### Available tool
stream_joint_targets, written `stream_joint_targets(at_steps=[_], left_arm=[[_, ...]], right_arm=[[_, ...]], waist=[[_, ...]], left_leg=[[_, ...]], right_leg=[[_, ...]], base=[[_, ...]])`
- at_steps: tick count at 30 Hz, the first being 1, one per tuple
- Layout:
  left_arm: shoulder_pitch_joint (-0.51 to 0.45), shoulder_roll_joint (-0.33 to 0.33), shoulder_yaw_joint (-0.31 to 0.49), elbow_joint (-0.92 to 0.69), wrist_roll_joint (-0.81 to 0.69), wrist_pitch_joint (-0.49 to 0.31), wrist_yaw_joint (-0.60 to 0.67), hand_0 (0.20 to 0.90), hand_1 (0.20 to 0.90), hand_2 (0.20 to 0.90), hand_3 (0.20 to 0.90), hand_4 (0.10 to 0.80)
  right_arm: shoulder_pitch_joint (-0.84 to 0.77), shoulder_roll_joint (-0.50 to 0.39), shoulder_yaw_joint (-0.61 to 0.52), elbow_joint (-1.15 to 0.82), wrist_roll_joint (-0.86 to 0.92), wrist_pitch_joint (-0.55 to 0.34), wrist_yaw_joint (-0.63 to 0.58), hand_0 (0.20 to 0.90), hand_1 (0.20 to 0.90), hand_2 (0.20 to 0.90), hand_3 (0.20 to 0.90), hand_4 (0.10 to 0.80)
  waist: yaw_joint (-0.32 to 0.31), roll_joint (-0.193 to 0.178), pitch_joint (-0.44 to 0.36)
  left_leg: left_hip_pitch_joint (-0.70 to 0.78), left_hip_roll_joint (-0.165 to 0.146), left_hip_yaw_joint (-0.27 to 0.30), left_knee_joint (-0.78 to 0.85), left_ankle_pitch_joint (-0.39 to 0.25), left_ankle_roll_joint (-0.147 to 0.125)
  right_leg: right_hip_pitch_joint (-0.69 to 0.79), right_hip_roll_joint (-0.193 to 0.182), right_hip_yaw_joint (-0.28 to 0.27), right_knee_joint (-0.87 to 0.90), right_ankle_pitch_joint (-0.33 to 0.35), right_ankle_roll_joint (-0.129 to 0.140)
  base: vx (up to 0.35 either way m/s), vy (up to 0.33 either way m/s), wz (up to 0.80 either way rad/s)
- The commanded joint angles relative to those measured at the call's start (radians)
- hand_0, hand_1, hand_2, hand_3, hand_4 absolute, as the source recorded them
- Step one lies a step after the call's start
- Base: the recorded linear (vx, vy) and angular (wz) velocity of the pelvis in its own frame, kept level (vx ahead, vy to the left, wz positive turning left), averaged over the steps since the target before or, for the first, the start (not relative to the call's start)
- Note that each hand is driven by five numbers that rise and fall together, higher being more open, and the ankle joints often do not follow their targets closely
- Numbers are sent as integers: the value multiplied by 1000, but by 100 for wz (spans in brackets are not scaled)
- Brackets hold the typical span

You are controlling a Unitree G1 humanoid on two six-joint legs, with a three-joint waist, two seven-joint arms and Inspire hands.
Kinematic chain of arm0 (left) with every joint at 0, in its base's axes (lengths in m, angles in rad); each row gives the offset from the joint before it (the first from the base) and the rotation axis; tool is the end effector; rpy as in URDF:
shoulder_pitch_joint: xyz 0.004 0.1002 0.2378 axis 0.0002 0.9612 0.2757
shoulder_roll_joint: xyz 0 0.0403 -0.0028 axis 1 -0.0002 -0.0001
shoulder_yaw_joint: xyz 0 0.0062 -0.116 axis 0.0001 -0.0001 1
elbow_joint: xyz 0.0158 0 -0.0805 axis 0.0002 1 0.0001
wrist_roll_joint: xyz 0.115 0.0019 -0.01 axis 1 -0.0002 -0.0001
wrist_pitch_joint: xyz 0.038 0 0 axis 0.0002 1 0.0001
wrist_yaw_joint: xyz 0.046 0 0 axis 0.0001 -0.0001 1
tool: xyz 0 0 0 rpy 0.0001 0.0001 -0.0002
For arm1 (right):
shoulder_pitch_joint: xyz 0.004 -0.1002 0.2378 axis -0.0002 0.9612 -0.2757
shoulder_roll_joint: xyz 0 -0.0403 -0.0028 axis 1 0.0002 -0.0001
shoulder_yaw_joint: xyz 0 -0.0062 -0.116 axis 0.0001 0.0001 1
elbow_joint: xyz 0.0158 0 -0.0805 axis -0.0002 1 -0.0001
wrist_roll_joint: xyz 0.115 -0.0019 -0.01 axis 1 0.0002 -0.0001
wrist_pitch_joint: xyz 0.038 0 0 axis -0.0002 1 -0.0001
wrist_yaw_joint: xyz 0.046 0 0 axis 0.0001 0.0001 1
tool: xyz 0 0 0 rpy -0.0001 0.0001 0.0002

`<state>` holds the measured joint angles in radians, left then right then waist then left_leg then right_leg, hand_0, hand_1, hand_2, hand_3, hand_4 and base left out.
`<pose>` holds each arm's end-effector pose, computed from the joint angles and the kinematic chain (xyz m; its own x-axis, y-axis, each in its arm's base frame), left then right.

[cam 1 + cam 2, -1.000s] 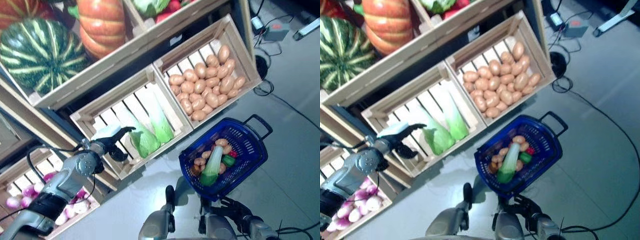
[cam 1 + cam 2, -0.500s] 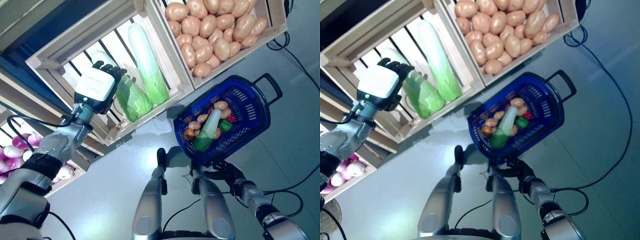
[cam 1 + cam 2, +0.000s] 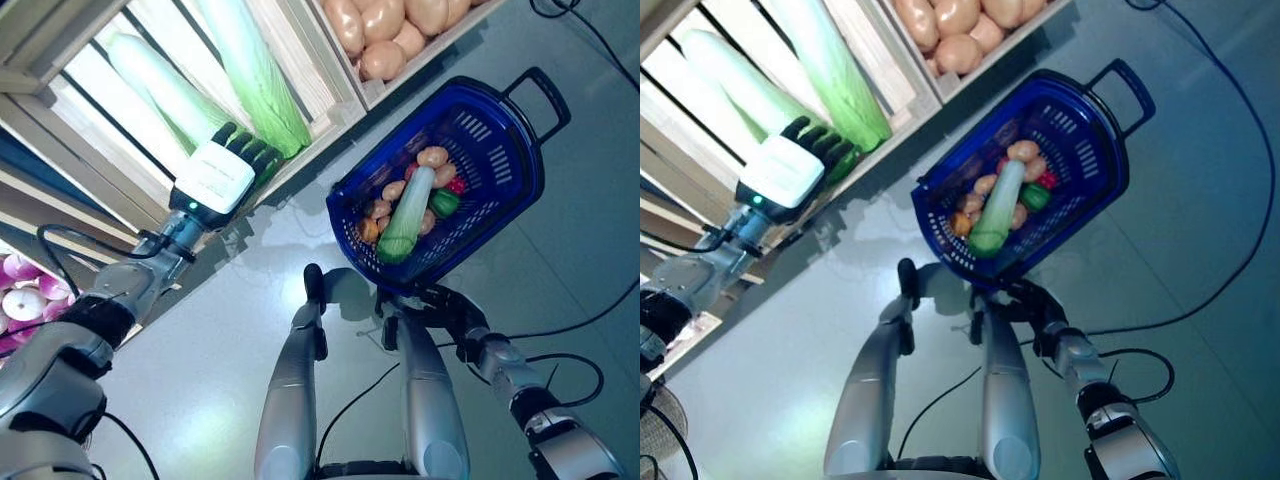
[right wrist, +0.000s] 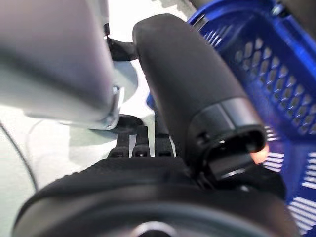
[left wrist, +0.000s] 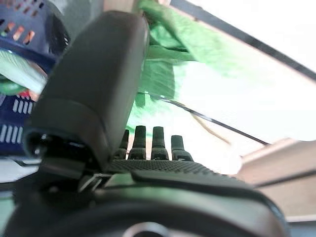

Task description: Put vegetables into the basket

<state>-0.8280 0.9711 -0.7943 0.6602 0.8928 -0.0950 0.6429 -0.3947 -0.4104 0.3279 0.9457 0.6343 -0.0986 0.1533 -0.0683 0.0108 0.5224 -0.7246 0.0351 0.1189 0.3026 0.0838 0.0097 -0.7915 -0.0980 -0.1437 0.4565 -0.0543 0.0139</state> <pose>0.3312 0.2893 0.1447 0.8597 -0.3991 0.3187 -0.4770 -0.4046 0.7802 0.2610 -0.2360 -0.0357 0.8841 0.0732 -0.4615 -0.0413 0.9960 0.0790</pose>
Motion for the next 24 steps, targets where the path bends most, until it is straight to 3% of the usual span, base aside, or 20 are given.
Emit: stream_joint_targets(at_steps=[1,18,24], left_arm=[[-85,47,95,-3,-13,53,24,900,900,900,900,800],[-178,66,46,98,14,131,-64,900,900,900,900,800],[-139,77,85,126,11,156,-78,900,900,900,900,800]], right_arm=[[70,-63,9,-10,-2,26,-19,900,900,900,900,800],[68,-92,-13,-75,16,23,-41,900,900,900,900,800],[84,-97,-16,-99,11,30,-51,900,900,900,900,800]], waist=[[6,17,-2],[-29,21,-2],[-26,28,-2]], left_leg=[[-46,3,-21,48,-47,-53],[-99,-1,0,32,-33,-56],[-106,-3,3,36,-37,-55]], right_leg=[[48,6,4,-94,51,30],[-16,9,25,-126,84,39],[-26,7,22,-121,81,38]], base=[[-9,54,-6],[6,23,-3],[13,20,-1]])
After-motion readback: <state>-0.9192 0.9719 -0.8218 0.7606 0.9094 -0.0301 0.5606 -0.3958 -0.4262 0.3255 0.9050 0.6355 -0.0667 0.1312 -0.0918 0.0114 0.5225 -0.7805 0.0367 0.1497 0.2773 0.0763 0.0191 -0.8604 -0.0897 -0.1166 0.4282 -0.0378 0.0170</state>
